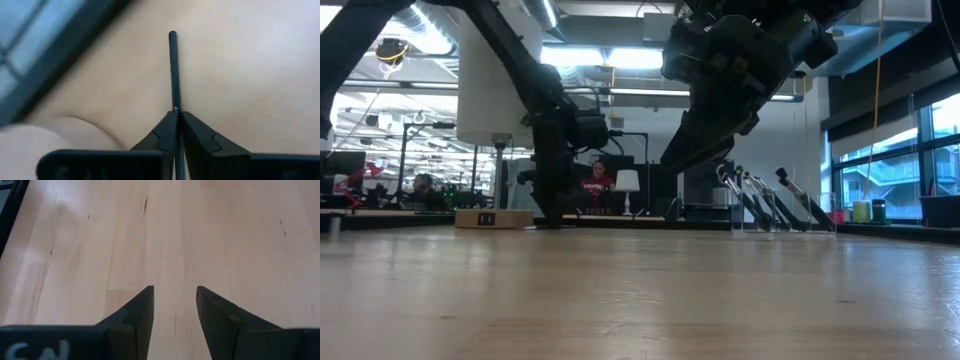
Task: Put items in baskets/containers
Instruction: Put the eyeshadow brush into the middle of the transparent organizer
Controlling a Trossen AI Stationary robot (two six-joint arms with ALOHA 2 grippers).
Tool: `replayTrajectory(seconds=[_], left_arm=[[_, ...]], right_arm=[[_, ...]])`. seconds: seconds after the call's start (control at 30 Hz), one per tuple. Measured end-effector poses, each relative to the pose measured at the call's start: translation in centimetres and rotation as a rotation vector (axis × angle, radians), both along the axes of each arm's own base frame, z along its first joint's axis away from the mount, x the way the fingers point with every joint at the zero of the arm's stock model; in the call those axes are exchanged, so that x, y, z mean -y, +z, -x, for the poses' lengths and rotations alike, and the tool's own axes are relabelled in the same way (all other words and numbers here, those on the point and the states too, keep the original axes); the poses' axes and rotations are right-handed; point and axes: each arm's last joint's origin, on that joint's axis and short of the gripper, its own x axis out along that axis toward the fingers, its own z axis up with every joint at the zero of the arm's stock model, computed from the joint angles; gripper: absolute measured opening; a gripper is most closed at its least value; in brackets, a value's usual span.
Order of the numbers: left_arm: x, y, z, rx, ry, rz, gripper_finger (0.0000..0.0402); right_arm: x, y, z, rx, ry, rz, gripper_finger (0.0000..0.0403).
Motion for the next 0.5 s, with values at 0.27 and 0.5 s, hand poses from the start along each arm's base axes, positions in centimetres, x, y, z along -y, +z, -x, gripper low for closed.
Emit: replayTrajectory(seconds=[0.27,0.5], left_arm=[[6.2,1.9,-3.5,0.152,-0.214,0.122,0.0016],[14.3,1.9,-6.5,0.157,-0.453,0.089,0.0016]], right_arm=[[0.0,-0.4,0.4,-0.06,-0.033,-0.027,0.0147],[-0.4,-0.3,1.5,-0.158,-0.072,-0.045,0.0147]])
